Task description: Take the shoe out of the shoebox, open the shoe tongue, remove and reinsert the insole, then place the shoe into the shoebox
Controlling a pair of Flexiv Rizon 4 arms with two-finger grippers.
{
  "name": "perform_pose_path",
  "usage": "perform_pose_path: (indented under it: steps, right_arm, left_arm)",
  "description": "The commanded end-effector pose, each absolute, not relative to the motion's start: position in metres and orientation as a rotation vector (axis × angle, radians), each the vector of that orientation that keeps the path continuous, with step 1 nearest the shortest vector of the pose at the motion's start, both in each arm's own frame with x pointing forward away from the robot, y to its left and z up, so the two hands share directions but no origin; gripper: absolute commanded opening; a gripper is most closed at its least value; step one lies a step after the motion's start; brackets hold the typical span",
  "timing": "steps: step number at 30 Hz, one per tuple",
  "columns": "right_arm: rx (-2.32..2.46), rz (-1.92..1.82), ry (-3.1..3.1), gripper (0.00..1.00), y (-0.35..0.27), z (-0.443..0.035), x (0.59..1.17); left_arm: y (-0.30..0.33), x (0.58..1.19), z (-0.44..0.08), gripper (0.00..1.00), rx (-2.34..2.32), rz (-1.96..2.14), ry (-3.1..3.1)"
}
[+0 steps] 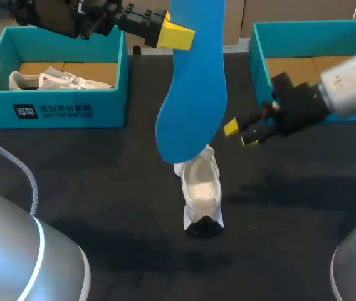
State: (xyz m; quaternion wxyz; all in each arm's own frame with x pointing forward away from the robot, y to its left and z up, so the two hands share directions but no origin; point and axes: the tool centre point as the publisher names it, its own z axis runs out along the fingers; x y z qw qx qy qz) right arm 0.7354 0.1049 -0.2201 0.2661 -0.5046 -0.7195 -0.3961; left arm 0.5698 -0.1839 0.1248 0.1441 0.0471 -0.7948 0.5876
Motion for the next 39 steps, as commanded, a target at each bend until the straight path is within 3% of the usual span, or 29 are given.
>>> perform_pose_path:
  steps: [1,9,20,26,29,39]
  right_arm:
    - [-1.327,-1.094,-1.923,1.00,0.080,-0.206,0.727]
    - [-1.327,-1.094,-1.923,1.00,0.080,-0.206,0.727]
    - [-1.230,-1.166,-1.791,1.00,0.081,-0.191,0.734]
    - [-1.195,-1.211,-1.748,1.00,0.074,-0.170,0.735]
    - [-1.186,-1.239,-1.725,1.00,0.072,-0.167,0.735]
    - [-1.186,-1.239,-1.725,1.00,0.072,-0.167,0.735]
  left_arm:
    - [-0.186,0.571,0.125,0.00,0.136,1.691,-2.292]
    - [-0.186,0.571,0.125,0.00,0.136,1.691,-2.292]
    - [-0.193,0.603,0.112,0.00,-0.222,2.044,-2.439]
    - [-0.185,0.618,0.101,0.00,-0.629,2.262,-2.449]
    - [-0.179,0.629,0.092,0.00,-1.086,2.321,-2.490]
    - [-0.180,0.636,0.088,0.00,-1.117,2.286,-2.596]
